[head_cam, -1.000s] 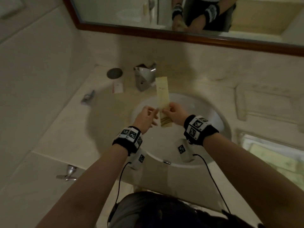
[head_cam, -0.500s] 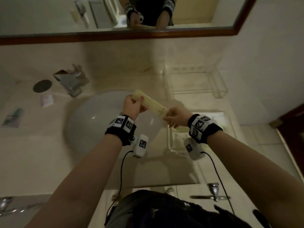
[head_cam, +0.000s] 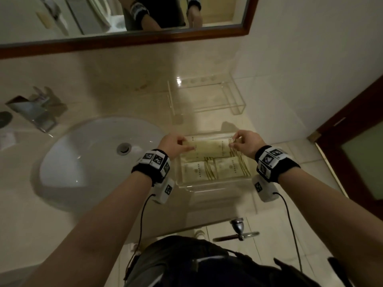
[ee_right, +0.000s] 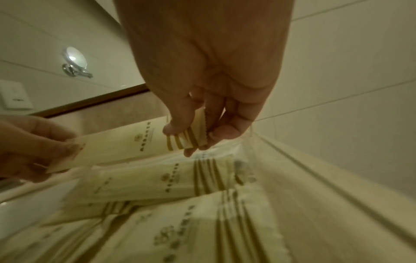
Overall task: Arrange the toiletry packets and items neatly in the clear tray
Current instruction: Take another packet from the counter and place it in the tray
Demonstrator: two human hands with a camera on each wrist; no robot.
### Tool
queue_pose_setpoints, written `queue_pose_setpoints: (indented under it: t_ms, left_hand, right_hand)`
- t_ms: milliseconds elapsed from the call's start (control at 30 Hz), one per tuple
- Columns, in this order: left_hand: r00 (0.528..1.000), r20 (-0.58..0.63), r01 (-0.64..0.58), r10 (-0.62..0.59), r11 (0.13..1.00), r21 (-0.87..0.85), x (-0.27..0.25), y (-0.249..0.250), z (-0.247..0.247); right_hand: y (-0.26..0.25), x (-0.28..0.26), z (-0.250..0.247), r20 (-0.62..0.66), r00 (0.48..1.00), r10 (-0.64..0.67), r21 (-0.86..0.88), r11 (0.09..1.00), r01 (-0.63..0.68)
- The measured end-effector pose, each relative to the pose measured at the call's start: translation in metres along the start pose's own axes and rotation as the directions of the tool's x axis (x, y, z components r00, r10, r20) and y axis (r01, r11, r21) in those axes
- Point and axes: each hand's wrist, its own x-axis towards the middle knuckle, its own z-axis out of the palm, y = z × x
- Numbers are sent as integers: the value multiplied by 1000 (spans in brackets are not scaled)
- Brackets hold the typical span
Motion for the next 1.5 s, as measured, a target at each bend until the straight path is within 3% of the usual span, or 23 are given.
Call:
queue_pose_setpoints:
  t_ms: [200,433,833,933,1033,1167,1333,1500]
  left_hand:
    - [1000,-10,-17,20,978,207,-8,1,9]
    - [1000,10,-5,2,945,327,-9,11,13]
    - [994,-100,0,32,954,300,-7,4,19]
    - [961,-274,45,-25,997,68,-4,5,0]
    - [919,-393,53,-17,995,81,-5,4,-32]
    - [920,-391,92,-37,988,122,-12,-16,-56]
    - [926,-363,165,-104,976,142,-26,-49,-61]
    - [917,-368,222,-157,965,143,-40,-73,-83]
  right_hand:
    - [-1,-2,6,68,998,11,-214,977,4]
    - [-5,-3,12,21,998,59,-244,968,-52]
    - [-6,-8,15,-43,998,53,-256,965,-62]
    - [-14,-9,9,-142,987,-79,-195,980,50]
    - [-31,-6,4,-193,964,-181,-172,974,149]
    - [-57,-2,15,-191,972,-139,-69,989,128]
    - [-85,0,41,-90,989,-116,5,993,117]
    - [-135,-1,62,-22,974,-227,-21,974,227]
